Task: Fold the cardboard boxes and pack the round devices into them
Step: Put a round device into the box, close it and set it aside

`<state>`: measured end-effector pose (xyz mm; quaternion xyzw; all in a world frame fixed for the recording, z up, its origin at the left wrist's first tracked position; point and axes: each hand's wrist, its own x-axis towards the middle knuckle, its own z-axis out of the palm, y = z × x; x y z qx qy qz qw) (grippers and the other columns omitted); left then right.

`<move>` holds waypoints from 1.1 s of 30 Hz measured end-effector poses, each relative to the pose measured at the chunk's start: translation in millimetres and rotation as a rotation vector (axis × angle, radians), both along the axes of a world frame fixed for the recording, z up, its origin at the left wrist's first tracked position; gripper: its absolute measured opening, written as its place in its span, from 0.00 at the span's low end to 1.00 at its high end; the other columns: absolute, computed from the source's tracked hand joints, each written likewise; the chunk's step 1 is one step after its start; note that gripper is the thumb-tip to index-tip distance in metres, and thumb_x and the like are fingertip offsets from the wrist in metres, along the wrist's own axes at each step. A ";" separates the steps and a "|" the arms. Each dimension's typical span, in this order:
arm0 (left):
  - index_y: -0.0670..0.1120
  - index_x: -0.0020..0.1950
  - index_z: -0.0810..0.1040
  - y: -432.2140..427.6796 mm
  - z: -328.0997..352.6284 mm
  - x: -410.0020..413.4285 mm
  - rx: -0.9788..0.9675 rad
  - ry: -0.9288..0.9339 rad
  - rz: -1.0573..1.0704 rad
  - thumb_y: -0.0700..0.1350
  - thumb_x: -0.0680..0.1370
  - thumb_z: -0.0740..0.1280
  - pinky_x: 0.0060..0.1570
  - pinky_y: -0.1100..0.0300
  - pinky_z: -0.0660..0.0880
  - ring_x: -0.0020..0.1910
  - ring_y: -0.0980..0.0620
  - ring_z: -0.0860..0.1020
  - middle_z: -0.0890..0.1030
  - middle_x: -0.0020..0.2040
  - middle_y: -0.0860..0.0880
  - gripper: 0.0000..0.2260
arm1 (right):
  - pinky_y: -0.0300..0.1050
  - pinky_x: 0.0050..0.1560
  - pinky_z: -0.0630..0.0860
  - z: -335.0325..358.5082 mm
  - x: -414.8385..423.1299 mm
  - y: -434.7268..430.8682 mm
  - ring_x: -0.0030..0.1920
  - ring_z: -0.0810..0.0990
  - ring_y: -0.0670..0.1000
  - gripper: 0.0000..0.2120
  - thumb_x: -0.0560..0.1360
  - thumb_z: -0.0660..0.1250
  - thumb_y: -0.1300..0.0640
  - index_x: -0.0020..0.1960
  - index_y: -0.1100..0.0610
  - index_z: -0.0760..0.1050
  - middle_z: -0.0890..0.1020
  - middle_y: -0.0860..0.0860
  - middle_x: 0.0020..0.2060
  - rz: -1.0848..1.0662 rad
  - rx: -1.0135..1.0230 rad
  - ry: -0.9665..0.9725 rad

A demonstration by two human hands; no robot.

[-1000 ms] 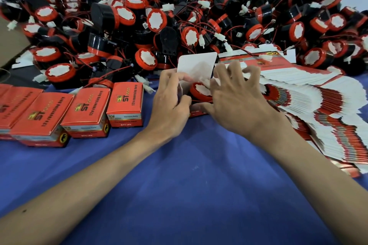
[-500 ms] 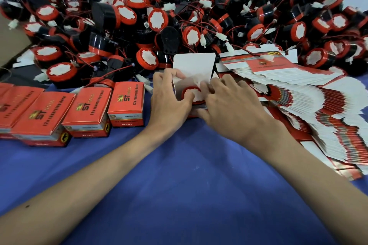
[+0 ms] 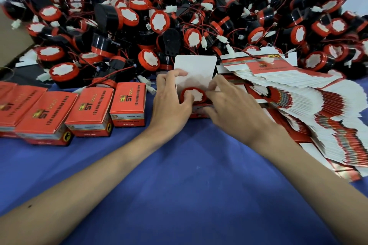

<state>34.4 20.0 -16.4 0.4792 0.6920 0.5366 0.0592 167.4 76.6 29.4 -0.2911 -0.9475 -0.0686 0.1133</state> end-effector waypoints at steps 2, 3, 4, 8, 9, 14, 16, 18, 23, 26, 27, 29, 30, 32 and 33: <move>0.48 0.64 0.68 -1.1 1.6 1.9 0.003 -0.010 -0.036 0.36 0.76 0.63 0.47 0.64 0.68 0.43 0.68 0.68 0.68 0.58 0.48 0.18 | 0.44 0.35 0.68 -6.9 4.0 -6.7 0.42 0.79 0.58 0.12 0.75 0.70 0.56 0.53 0.63 0.76 0.75 0.57 0.51 0.010 0.043 0.117; 0.48 0.65 0.68 -1.1 1.9 2.6 0.000 -0.009 -0.049 0.36 0.77 0.62 0.48 0.61 0.69 0.42 0.64 0.68 0.69 0.58 0.47 0.18 | 0.44 0.30 0.69 -11.9 6.8 -9.6 0.37 0.80 0.60 0.11 0.72 0.73 0.60 0.50 0.65 0.77 0.78 0.59 0.46 0.018 0.062 0.164; 0.47 0.65 0.68 -0.6 1.7 3.1 -0.005 -0.004 -0.057 0.36 0.77 0.62 0.49 0.58 0.69 0.43 0.61 0.68 0.69 0.58 0.47 0.17 | 0.45 0.26 0.72 -17.1 9.4 -12.1 0.33 0.80 0.61 0.09 0.70 0.74 0.62 0.47 0.65 0.77 0.79 0.60 0.42 0.036 0.086 0.212; 0.47 0.65 0.68 0.1 -0.3 1.4 -0.024 0.024 -0.042 0.37 0.77 0.62 0.49 0.53 0.68 0.45 0.57 0.69 0.70 0.57 0.46 0.16 | 0.51 0.26 0.76 -32.9 11.2 -11.4 0.32 0.78 0.58 0.04 0.74 0.71 0.61 0.44 0.63 0.80 0.79 0.56 0.37 0.119 0.079 0.356; 0.48 0.64 0.68 -0.2 -0.4 1.0 -0.030 0.035 -0.037 0.38 0.77 0.62 0.49 0.53 0.68 0.45 0.57 0.69 0.71 0.57 0.46 0.16 | 0.52 0.27 0.77 -35.0 10.4 -11.3 0.33 0.78 0.57 0.05 0.75 0.69 0.61 0.45 0.63 0.80 0.79 0.56 0.38 0.114 0.055 0.366; 0.49 0.63 0.69 0.8 -0.5 -1.0 -0.048 0.048 -0.022 0.40 0.77 0.63 0.50 0.52 0.70 0.46 0.57 0.70 0.72 0.57 0.47 0.15 | 0.47 0.19 0.71 -42.6 13.2 -13.2 0.26 0.76 0.57 0.10 0.74 0.70 0.63 0.54 0.61 0.75 0.80 0.56 0.42 0.109 0.010 0.387; 0.49 0.62 0.69 1.5 -0.7 -2.5 -0.039 0.051 -0.028 0.40 0.78 0.63 0.50 0.52 0.70 0.46 0.59 0.69 0.72 0.56 0.47 0.14 | 0.48 0.20 0.73 -44.2 14.1 -9.9 0.29 0.76 0.57 0.11 0.73 0.69 0.64 0.56 0.61 0.77 0.79 0.56 0.43 0.136 0.013 0.392; 0.51 0.61 0.68 2.1 -2.8 -3.4 -0.041 0.055 -0.044 0.42 0.78 0.63 0.52 0.55 0.70 0.47 0.60 0.68 0.72 0.57 0.48 0.13 | 0.51 0.27 0.76 -46.0 14.3 -7.6 0.37 0.77 0.57 0.10 0.73 0.68 0.65 0.54 0.61 0.78 0.79 0.56 0.46 0.154 0.005 0.430; 0.53 0.65 0.70 1.2 -5.4 -4.3 -0.012 -0.039 -0.161 0.55 0.79 0.51 0.54 0.68 0.66 0.51 0.68 0.68 0.69 0.59 0.51 0.17 | 0.46 0.52 0.69 -48.7 12.4 -6.0 0.50 0.71 0.59 0.12 0.70 0.68 0.64 0.52 0.64 0.78 0.79 0.58 0.50 0.192 0.084 0.465; 0.56 0.66 0.71 1.2 -5.4 -6.0 0.000 -0.089 -0.204 0.55 0.81 0.47 0.57 0.70 0.66 0.55 0.68 0.69 0.69 0.59 0.50 0.19 | 0.54 0.48 0.74 -48.7 11.9 -9.3 0.50 0.70 0.59 0.14 0.70 0.69 0.63 0.55 0.65 0.76 0.79 0.58 0.51 0.155 0.038 0.423; 0.57 0.66 0.71 1.3 -5.8 -6.1 0.001 -0.090 -0.203 0.54 0.81 0.47 0.56 0.71 0.66 0.54 0.68 0.69 0.69 0.58 0.50 0.19 | 0.56 0.45 0.75 -48.3 12.1 -10.8 0.49 0.71 0.60 0.14 0.70 0.69 0.64 0.55 0.65 0.75 0.79 0.58 0.50 0.147 0.014 0.437; 0.59 0.63 0.71 1.2 -6.2 -5.5 0.003 -0.077 -0.199 0.53 0.80 0.49 0.55 0.74 0.65 0.54 0.68 0.69 0.70 0.58 0.49 0.16 | 0.56 0.40 0.76 -47.5 12.9 -12.1 0.44 0.74 0.61 0.12 0.70 0.68 0.64 0.53 0.64 0.75 0.79 0.58 0.46 0.168 0.005 0.473; 0.59 0.62 0.71 1.2 -6.0 -5.4 0.003 -0.072 -0.201 0.52 0.80 0.50 0.56 0.73 0.65 0.54 0.68 0.69 0.70 0.57 0.49 0.15 | 0.56 0.40 0.76 -47.2 13.1 -12.0 0.42 0.74 0.61 0.10 0.70 0.68 0.65 0.51 0.64 0.75 0.79 0.58 0.45 0.189 0.022 0.463; 0.57 0.61 0.72 1.1 -4.7 -4.4 0.012 -0.084 -0.202 0.52 0.80 0.51 0.57 0.71 0.65 0.54 0.67 0.69 0.70 0.57 0.49 0.15 | 0.57 0.40 0.75 -47.4 13.0 -12.3 0.42 0.73 0.61 0.10 0.70 0.68 0.64 0.51 0.63 0.76 0.79 0.57 0.46 0.222 0.040 0.436; 0.55 0.61 0.73 1.3 -3.7 -4.5 0.020 -0.098 -0.198 0.51 0.80 0.51 0.57 0.72 0.65 0.54 0.67 0.69 0.70 0.57 0.48 0.15 | 0.56 0.41 0.76 -47.6 12.9 -12.3 0.43 0.73 0.60 0.13 0.70 0.68 0.63 0.53 0.62 0.74 0.77 0.55 0.48 0.225 0.023 0.450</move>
